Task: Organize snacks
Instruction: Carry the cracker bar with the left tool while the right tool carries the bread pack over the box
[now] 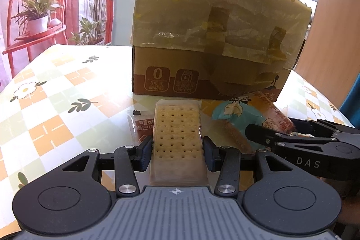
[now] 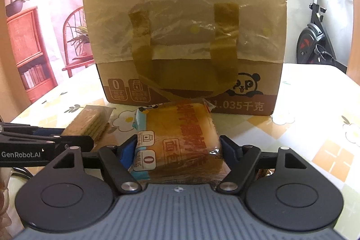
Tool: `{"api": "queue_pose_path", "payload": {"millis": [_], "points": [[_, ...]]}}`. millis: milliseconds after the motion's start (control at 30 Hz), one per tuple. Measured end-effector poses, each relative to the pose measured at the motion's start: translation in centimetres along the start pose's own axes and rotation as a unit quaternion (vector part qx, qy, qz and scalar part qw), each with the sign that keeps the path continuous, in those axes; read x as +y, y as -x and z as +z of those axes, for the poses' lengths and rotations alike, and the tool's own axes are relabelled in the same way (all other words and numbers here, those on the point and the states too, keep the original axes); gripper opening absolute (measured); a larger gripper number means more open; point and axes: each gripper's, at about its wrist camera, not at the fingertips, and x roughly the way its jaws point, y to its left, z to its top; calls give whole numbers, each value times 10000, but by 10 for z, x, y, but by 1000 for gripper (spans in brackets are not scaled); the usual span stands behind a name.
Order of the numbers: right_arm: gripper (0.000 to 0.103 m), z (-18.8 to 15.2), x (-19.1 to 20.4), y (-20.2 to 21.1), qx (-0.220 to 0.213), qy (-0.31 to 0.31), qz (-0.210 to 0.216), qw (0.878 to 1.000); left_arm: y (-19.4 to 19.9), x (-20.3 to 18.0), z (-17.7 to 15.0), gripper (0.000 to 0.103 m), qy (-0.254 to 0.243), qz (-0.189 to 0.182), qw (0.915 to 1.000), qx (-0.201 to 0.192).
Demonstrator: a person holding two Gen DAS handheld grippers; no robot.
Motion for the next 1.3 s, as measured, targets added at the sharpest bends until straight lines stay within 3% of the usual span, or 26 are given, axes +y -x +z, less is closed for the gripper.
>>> {"api": "queue_pose_path", "payload": {"millis": [200, 367, 800, 1100, 1300], "points": [[76, 0, 1, 5, -111, 21, 37, 9999, 7, 0, 6, 49, -36, 22, 9999, -137], [76, 6, -11, 20, -246, -400, 29, 9989, 32, -1, 30, 49, -302, 3, 9971, -698], [76, 86, -5, 85, -1384, -264, 271, 9897, 79, -17, 117, 49, -476, -705, 9814, -1723], [76, 154, -20, 94, -1810, -283, 386, 9823, 51, -13, 197, 49, 23, -1103, 9841, -1393], [76, 218, -39, 59, -1569, -239, 186, 9872, 10, -21, 230, 49, -198, -868, 9913, -974]]}}
